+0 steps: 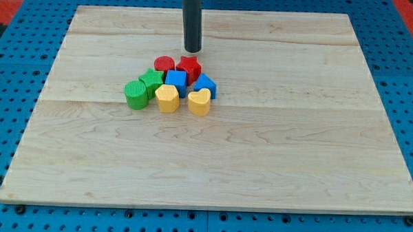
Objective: Move the group of blocks up a bit
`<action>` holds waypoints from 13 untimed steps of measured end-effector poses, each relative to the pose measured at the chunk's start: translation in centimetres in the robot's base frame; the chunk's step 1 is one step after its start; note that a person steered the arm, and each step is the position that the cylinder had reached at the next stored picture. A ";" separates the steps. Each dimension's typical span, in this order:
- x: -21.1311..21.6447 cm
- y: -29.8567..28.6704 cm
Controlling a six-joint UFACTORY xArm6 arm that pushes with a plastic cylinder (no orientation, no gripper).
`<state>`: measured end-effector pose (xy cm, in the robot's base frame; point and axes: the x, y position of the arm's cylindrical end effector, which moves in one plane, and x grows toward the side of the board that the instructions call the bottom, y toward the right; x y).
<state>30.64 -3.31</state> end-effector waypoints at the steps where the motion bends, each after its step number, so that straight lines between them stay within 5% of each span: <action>1: -0.1 0.0; 13: -1.8 2.9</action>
<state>28.81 -0.42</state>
